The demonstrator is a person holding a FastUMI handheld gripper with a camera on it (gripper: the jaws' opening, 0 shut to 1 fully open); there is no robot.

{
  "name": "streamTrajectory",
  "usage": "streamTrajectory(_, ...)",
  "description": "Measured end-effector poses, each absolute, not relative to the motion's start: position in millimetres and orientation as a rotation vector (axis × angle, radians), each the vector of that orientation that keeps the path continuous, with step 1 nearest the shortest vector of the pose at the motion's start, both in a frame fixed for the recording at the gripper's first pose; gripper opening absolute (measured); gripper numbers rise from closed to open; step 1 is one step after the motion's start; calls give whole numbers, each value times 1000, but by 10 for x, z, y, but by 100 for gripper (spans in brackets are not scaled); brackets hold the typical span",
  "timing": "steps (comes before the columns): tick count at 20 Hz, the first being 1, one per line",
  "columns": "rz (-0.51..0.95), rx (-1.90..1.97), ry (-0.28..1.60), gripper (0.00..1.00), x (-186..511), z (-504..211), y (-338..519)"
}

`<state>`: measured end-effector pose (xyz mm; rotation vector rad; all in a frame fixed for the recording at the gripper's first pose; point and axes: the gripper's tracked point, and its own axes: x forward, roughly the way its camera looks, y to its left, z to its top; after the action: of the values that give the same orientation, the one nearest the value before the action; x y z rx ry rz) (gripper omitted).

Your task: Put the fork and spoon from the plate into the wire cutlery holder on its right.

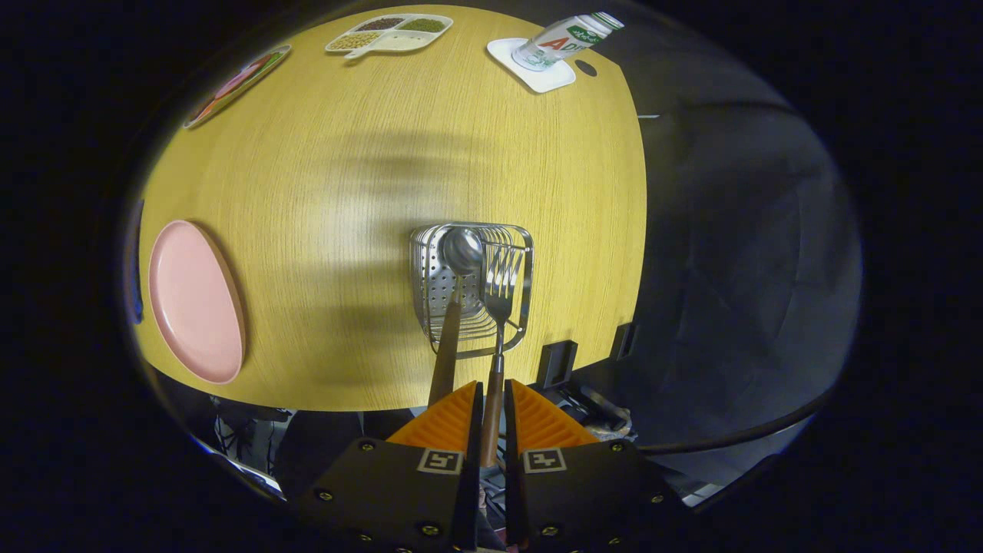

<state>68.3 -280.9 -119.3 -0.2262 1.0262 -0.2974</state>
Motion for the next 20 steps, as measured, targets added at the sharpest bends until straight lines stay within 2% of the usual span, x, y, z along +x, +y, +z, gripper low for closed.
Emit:
streamTrajectory(7, -310, -185, 966, 14, 614, -1054, -2782)
streamTrajectory(16, -398, -120, 881, 14, 280, -770, -2845)
streamTrajectory(20, -452, -60, 778, 14, 114, -561, -2875)
